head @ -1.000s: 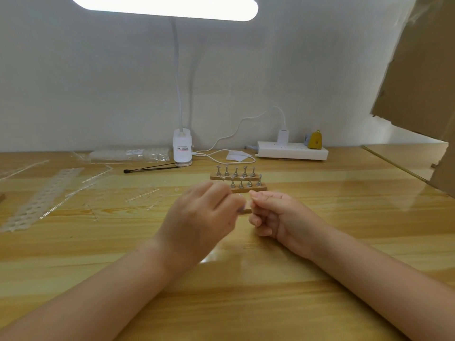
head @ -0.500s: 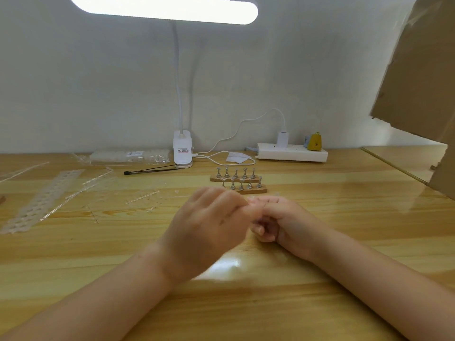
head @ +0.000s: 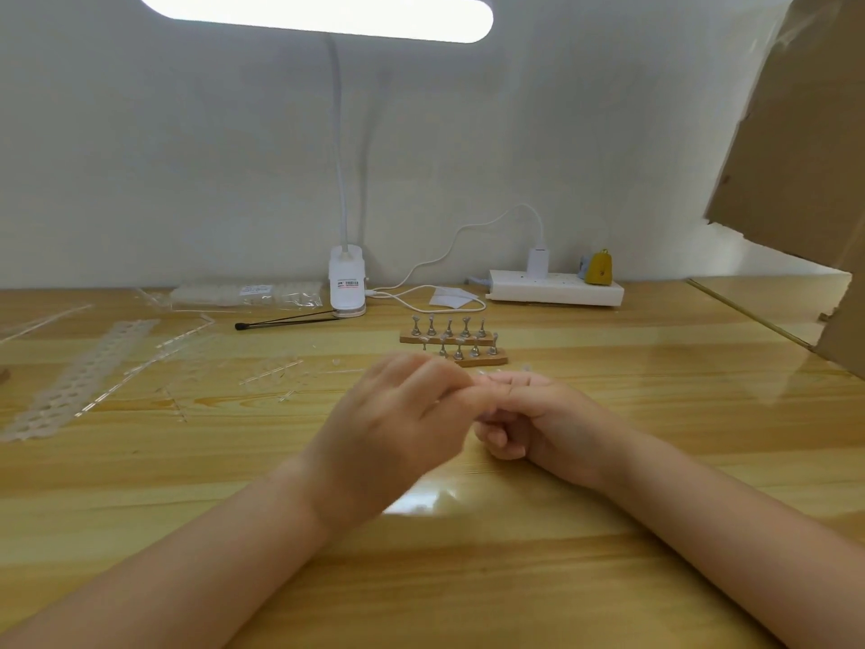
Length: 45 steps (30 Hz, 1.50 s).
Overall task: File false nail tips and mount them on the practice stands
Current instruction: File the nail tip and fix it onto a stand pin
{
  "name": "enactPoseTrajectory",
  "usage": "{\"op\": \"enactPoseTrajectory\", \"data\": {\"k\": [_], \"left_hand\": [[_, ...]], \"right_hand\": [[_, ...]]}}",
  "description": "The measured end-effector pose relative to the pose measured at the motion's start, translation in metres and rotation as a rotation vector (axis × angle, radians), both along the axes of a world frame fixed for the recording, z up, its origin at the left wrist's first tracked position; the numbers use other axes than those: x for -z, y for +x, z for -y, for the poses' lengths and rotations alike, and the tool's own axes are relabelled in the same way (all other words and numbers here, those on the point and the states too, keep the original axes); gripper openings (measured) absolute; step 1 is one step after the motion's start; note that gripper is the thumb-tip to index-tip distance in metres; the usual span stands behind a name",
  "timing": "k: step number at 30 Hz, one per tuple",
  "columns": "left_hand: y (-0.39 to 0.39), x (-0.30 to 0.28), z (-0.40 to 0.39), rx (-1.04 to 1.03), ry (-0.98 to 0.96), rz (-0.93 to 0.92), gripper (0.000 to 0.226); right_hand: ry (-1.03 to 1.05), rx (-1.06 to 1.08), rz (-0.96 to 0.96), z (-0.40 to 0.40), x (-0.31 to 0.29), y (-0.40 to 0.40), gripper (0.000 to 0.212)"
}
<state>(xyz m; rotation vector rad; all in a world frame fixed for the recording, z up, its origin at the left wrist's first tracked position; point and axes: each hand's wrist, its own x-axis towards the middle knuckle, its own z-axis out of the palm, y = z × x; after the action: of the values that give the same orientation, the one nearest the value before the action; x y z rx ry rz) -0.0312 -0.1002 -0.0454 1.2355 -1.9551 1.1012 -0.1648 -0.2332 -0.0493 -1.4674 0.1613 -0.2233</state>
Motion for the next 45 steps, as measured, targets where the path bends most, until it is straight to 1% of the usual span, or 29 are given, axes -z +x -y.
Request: {"op": "enactPoseTrajectory", "data": {"k": [2, 3, 6, 8, 10, 12, 13, 15, 17, 18, 20, 22, 24, 26, 27, 30, 33, 36, 40, 42, 45], "left_hand": [[0.01, -0.002, -0.003, -0.051, 0.0, -0.04, 0.013], [0.01, -0.003, -0.004, -0.043, -0.006, -0.066, 0.013], [-0.005, -0.001, 0.0, 0.093, 0.019, -0.085, 0.019], [-0.009, 0.0, 0.001, 0.126, 0.066, -0.062, 0.019], [0.0, -0.002, -0.001, 0.064, 0.095, -0.08, 0.016], [0.008, -0.004, -0.004, 0.014, 0.091, -0.097, 0.014], [0.008, -0.005, -0.005, 0.021, 0.077, -0.098, 0.015], [-0.001, -0.005, -0.003, 0.096, 0.048, -0.085, 0.022], [-0.011, -0.004, 0.0, 0.153, 0.052, -0.043, 0.022], [-0.012, -0.003, 0.0, 0.141, 0.066, -0.021, 0.02], [-0.002, -0.005, -0.001, 0.052, 0.078, 0.002, 0.015], [0.007, -0.006, -0.004, -0.009, 0.051, -0.041, 0.011], [0.004, -0.007, -0.004, 0.026, 0.016, -0.085, 0.013], [-0.005, -0.004, -0.002, 0.076, 0.025, -0.056, 0.018], [-0.008, -0.002, 0.0, 0.077, 0.046, -0.035, 0.019], [0.001, -0.004, 0.0, -0.03, 0.076, -0.061, 0.012], [0.007, -0.005, -0.002, -0.093, 0.087, -0.107, 0.017], [-0.002, -0.004, -0.003, -0.065, 0.073, -0.107, 0.015], [-0.007, -0.005, -0.003, -0.029, 0.044, -0.14, 0.014], [-0.01, -0.004, -0.003, 0.021, 0.042, -0.138, 0.017], [-0.009, 0.001, -0.002, 0.048, 0.082, -0.072, 0.025]], "right_hand": [[0.021, -0.002, 0.001, 0.0, 0.0, 0.0, 0.022], [0.012, -0.009, 0.003, 0.0, 0.0, 0.0, 0.022], [-0.023, -0.039, 0.016, -0.001, 0.0, 0.0, 0.018], [-0.026, -0.043, 0.024, -0.001, 0.0, 0.0, 0.017], [-0.003, -0.022, 0.023, -0.001, 0.0, -0.001, 0.023], [0.013, -0.018, 0.027, -0.001, 0.001, 0.0, 0.025], [0.005, -0.021, 0.03, -0.002, 0.001, 0.0, 0.024], [-0.028, -0.04, 0.029, -0.002, 0.001, 0.0, 0.02], [-0.043, -0.055, 0.024, -0.002, 0.0, -0.001, 0.018], [-0.03, -0.048, 0.023, -0.002, 0.0, -0.001, 0.018], [0.016, -0.013, 0.026, -0.003, 0.0, -0.001, 0.023], [0.028, 0.011, 0.026, -0.004, 0.0, 0.0, 0.024], [0.005, 0.018, 0.031, -0.004, 0.001, 0.001, 0.022], [-0.026, 0.012, 0.038, -0.005, 0.0, 0.0, 0.017], [-0.033, 0.012, 0.042, -0.005, -0.001, 0.0, 0.018], [0.021, 0.053, 0.032, -0.005, -0.001, 0.0, 0.023], [0.023, 0.067, 0.022, -0.004, 0.001, 0.0, 0.025], [-0.002, 0.086, 0.013, -0.005, 0.0, -0.001, 0.025], [0.021, 0.109, 0.02, -0.005, 0.0, -0.001, 0.021], [0.02, 0.115, 0.027, -0.006, 0.001, 0.0, 0.022], [0.015, 0.106, 0.036, -0.008, 0.0, 0.001, 0.026]]}}
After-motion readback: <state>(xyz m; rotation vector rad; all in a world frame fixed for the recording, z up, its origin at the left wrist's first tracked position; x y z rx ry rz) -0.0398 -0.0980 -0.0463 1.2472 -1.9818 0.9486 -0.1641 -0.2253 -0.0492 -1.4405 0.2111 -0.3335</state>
